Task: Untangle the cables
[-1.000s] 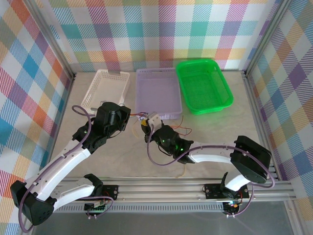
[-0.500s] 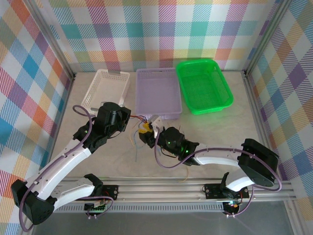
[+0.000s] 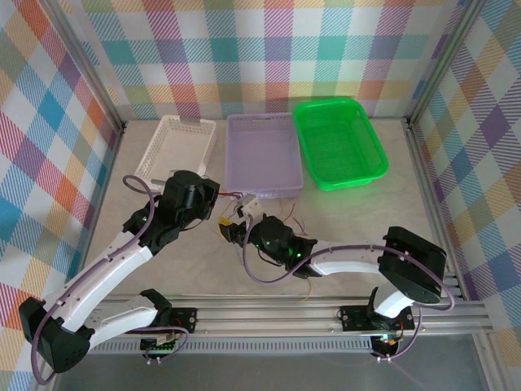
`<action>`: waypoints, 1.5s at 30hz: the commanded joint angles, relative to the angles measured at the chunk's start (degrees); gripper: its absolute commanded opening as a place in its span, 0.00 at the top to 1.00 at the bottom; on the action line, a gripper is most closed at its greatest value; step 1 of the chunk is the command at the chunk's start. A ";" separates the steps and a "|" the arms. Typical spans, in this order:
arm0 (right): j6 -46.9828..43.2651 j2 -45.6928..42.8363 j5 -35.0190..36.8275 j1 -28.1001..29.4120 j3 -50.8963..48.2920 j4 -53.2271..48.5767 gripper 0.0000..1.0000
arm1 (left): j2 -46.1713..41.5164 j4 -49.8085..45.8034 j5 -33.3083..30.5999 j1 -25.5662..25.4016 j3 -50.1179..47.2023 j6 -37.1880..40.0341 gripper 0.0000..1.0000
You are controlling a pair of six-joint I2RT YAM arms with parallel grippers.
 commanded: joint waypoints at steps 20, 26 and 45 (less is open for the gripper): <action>3.34 0.27 18.15 0.76 2.98 -0.79 0.94 | -3.61 -1.09 -2.24 -1.96 -1.38 0.44 1.00; 5.74 -5.93 17.18 0.81 -0.91 -5.84 1.00 | -3.49 -3.13 -4.76 -1.87 -1.20 3.47 1.00; 15.99 -39.58 9.95 -13.29 -12.88 -33.41 1.00 | -3.79 -10.92 -6.53 4.19 -3.54 21.31 1.00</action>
